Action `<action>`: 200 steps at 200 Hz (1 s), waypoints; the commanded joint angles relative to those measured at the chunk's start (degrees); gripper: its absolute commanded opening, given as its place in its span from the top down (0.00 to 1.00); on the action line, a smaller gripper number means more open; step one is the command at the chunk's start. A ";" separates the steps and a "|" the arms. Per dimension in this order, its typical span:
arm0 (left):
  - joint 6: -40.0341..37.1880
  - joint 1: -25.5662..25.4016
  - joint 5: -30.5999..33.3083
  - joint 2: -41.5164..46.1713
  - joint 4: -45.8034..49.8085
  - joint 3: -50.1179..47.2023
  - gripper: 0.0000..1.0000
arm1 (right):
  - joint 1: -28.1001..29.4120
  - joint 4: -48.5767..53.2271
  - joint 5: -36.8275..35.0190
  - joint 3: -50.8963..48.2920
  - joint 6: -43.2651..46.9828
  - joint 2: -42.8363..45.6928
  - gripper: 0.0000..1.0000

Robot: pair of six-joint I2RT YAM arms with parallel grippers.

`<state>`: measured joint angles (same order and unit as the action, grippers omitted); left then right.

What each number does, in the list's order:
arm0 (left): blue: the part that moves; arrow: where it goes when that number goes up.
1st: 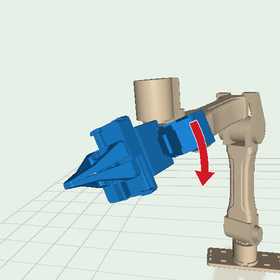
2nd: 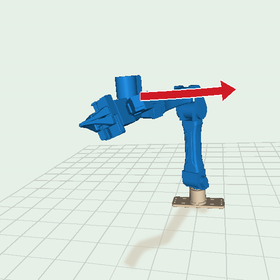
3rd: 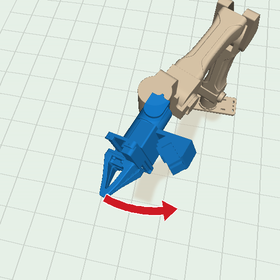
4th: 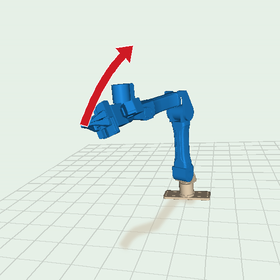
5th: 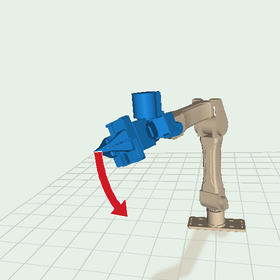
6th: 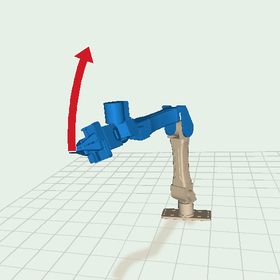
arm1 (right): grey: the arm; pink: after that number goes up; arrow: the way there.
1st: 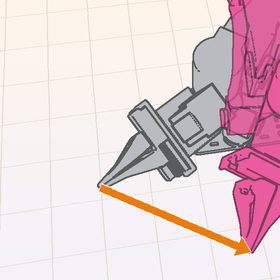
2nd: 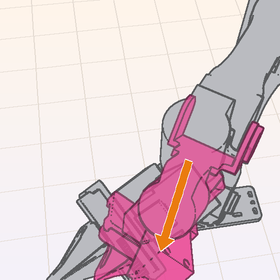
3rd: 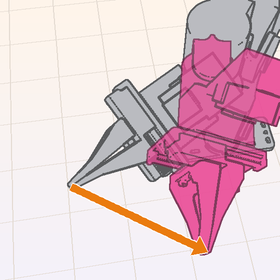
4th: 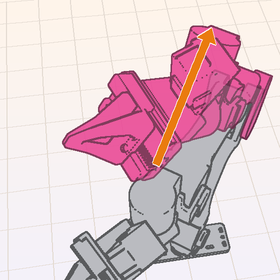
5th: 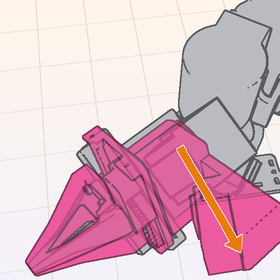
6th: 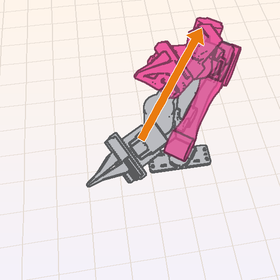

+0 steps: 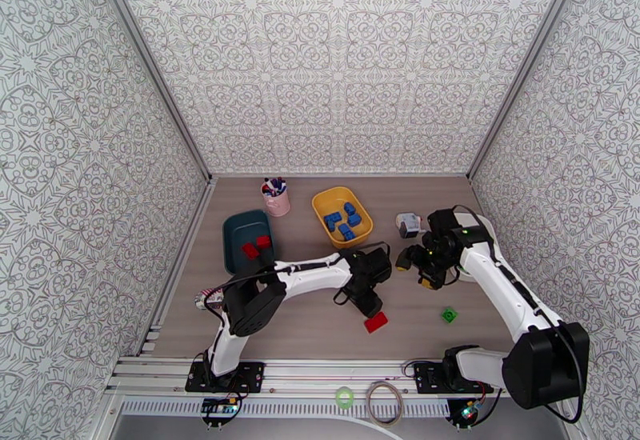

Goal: Sort the legos into containers by color

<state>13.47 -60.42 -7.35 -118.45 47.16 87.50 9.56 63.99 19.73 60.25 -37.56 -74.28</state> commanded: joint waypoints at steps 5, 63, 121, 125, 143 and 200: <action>0.11 0.52 1.32 -1.79 1.61 1.97 0.44 | -0.86 1.14 0.23 -0.94 0.65 1.33 0.26; 1.59 0.53 1.31 -0.63 1.64 -0.14 0.57 | -1.39 0.75 0.65 -0.92 0.78 1.49 0.26; 6.77 3.58 1.98 6.03 -0.01 -3.83 0.70 | -1.30 -2.02 2.86 -0.40 0.55 0.31 0.28; 7.21 4.05 1.90 6.85 -0.22 -4.29 0.71 | -1.30 -2.47 3.21 -0.47 0.33 0.07 0.28; 9.70 6.49 1.97 10.60 -1.13 -6.01 0.71 | -0.83 -5.31 5.14 -0.69 -1.11 -0.94 0.29; 16.14 16.73 2.59 23.86 -1.96 -11.19 0.72 | 10.13 -12.65 6.18 6.72 -4.89 -10.68 0.31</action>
<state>25.36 -47.77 -6.07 -99.94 45.93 78.61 14.74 55.92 24.56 61.65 -40.21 -80.86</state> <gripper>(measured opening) 0.361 0.696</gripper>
